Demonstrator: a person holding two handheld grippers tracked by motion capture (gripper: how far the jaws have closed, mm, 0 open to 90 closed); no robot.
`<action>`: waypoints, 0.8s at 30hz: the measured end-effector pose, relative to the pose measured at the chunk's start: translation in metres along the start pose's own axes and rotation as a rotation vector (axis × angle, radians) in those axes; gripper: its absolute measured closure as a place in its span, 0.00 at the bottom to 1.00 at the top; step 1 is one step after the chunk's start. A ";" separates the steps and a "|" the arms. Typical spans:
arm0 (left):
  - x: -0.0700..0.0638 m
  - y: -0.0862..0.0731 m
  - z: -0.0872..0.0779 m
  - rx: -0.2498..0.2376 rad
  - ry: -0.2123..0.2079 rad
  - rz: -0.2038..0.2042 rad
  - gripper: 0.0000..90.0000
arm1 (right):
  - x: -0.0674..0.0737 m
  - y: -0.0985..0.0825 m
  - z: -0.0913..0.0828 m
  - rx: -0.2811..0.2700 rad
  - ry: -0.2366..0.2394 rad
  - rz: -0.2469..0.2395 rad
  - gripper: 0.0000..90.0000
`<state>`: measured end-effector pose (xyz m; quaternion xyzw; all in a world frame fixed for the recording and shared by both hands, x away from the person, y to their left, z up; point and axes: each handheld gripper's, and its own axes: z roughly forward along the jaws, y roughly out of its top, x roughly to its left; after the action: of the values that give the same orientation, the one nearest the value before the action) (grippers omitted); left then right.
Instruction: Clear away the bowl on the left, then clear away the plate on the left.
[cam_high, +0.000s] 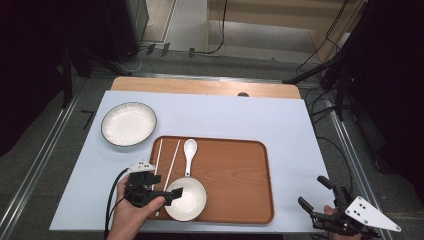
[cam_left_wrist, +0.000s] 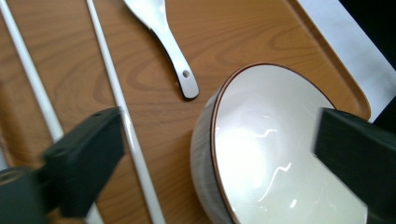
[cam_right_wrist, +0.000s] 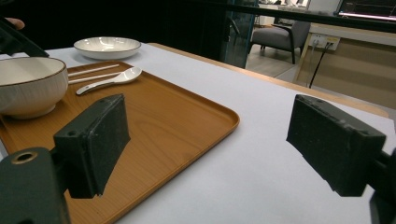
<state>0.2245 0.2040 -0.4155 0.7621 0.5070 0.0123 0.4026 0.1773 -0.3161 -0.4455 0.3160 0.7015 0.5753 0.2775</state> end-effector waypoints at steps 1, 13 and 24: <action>0.003 0.001 -0.002 -0.009 -0.009 -0.013 0.00 | 0.000 0.000 0.000 0.000 0.001 -0.001 0.15; 0.025 0.008 -0.025 -0.108 0.064 -0.039 0.00 | 0.000 0.000 0.001 0.000 0.000 0.000 0.15; 0.059 0.019 -0.043 -0.198 0.186 -0.097 0.00 | 0.000 -0.001 0.002 0.004 0.003 -0.002 0.15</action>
<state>0.2495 0.2731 -0.3973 0.6888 0.5745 0.1133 0.4274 0.1785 -0.3151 -0.4463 0.3151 0.7033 0.5741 0.2764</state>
